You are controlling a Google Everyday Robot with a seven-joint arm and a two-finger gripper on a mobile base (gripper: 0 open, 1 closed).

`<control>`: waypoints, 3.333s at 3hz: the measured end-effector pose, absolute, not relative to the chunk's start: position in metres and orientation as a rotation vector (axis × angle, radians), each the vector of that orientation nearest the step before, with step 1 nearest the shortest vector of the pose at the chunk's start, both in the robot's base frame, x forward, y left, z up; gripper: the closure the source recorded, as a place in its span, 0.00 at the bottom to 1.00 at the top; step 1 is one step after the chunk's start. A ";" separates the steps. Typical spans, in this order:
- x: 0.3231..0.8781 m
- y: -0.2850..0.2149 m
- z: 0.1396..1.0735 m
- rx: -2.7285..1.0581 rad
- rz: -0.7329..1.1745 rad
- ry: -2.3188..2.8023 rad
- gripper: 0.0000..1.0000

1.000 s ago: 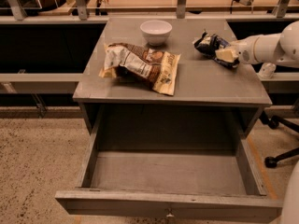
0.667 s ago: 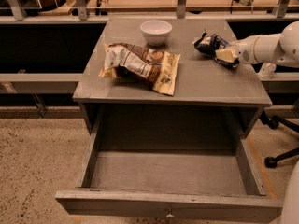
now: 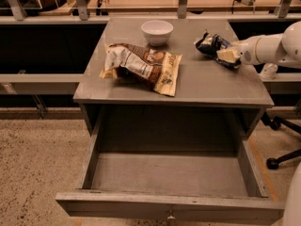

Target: Place blue chip bag into top drawer

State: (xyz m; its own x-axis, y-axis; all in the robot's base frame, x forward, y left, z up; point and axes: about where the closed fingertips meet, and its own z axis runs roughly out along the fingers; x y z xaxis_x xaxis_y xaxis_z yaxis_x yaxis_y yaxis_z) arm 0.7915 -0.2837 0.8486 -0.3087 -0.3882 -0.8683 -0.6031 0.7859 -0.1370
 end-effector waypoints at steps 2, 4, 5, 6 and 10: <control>0.777 -0.252 0.901 -0.817 0.299 1.757 1.00; 0.714 -0.195 0.960 -1.013 0.422 1.545 1.00; 0.712 -0.192 0.957 -1.034 0.429 1.554 1.00; 0.673 -0.187 0.985 -1.009 0.452 1.535 1.00; 0.469 -0.165 0.934 -0.801 0.827 1.689 1.00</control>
Offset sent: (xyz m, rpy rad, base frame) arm -0.0431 0.0684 0.1319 0.0934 -0.3738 0.2350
